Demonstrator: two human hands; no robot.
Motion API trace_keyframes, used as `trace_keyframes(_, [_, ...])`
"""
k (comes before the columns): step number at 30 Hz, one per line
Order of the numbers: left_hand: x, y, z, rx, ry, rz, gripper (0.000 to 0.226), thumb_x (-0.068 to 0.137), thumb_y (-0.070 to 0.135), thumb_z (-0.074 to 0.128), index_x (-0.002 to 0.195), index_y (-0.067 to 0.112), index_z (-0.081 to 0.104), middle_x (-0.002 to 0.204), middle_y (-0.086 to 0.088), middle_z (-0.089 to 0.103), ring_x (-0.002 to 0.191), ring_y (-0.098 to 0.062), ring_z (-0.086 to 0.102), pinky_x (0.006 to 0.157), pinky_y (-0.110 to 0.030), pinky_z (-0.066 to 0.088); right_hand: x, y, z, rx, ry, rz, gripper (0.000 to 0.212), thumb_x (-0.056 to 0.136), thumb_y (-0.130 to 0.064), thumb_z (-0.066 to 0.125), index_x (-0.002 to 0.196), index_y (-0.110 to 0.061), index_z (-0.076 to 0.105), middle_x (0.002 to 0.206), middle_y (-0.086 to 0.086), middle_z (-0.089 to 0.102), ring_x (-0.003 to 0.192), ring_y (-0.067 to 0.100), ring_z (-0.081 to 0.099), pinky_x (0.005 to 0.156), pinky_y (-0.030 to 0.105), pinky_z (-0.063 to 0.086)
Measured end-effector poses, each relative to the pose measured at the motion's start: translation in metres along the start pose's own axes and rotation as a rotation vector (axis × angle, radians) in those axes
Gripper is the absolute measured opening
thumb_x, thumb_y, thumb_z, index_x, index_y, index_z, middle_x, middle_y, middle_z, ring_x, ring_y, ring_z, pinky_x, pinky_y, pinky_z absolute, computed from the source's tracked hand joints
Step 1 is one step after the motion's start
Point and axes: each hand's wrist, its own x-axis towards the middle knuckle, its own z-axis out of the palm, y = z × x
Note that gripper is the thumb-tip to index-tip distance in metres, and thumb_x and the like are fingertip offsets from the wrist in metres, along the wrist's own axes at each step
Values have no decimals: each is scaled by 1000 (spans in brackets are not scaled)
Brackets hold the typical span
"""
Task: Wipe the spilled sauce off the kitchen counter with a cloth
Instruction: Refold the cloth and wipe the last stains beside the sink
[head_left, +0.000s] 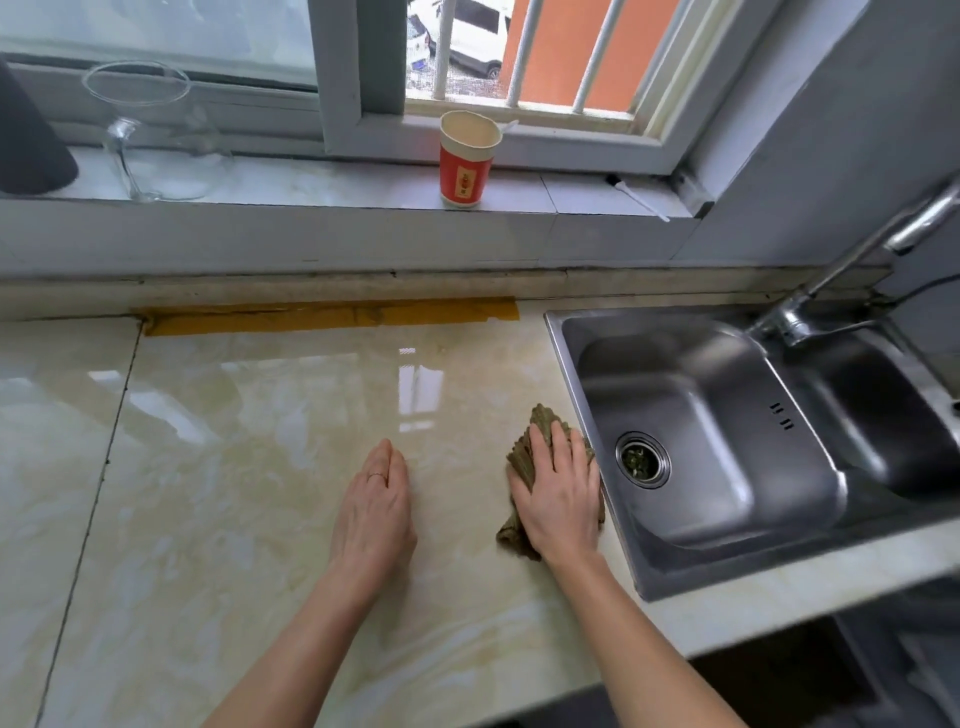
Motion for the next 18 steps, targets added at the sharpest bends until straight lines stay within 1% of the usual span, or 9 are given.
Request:
trace_keyframes(2, [0, 4, -1, -3, -22, -33, 64, 88, 1, 31, 148, 3, 8, 157, -14, 2, 145, -23, 6, 116, -27, 8, -22, 8, 3, 11, 37, 7, 70, 91, -61, 25, 147, -22, 43, 156, 7, 35, 144, 31, 27, 114, 53, 26])
trace_keyframes(3, [0, 8, -1, -14, -23, -49, 63, 88, 2, 31, 148, 4, 10, 157, -14, 4, 145, -23, 7, 116, -27, 9, -32, 13, 4, 17, 59, 2, 67, 92, -59, 28, 145, -22, 46, 154, 7, 39, 143, 32, 31, 113, 52, 28])
trace_keyframes(8, [-8, 33, -1, -93, 16, -58, 56, 89, 4, 34, 143, 4, 24, 153, -16, 21, 141, -26, 20, 112, -29, 22, -71, 34, 7, 41, 119, -79, 60, 93, -56, 36, 142, -23, 49, 151, 4, 43, 141, 29, 34, 112, 48, 22])
trace_keyframes(11, [-20, 55, 6, -114, 14, -30, 51, 89, 6, 36, 140, 4, 31, 150, -16, 27, 137, -28, 28, 108, -33, 30, -91, 57, 10, 60, 160, -218, 57, 90, -52, 45, 139, -23, 53, 148, 2, 46, 140, 28, 37, 112, 48, 23])
trace_keyframes(14, [-31, 75, 16, -125, -4, 3, 48, 88, 5, 41, 135, 2, 38, 145, -19, 34, 132, -32, 36, 105, -36, 35, -102, 80, 9, 68, 225, -421, 57, 79, -40, 54, 133, -21, 58, 143, 0, 51, 136, 26, 43, 113, 47, 25])
trace_keyframes(16, [-39, 91, 24, -132, 2, 21, 46, 85, 3, 45, 131, 0, 44, 139, -22, 41, 127, -36, 43, 102, -38, 39, -103, 97, 8, 80, 239, -512, 57, 73, -37, 55, 128, -21, 60, 139, -2, 54, 134, 23, 44, 112, 46, 27])
trace_keyframes(18, [-45, 105, 30, -131, 3, 37, 46, 84, 3, 47, 130, 0, 45, 139, -23, 42, 127, -36, 44, 102, -38, 39, -101, 113, 5, 94, 241, -562, 51, 71, -36, 56, 120, -22, 61, 132, -3, 57, 131, 23, 46, 110, 45, 29])
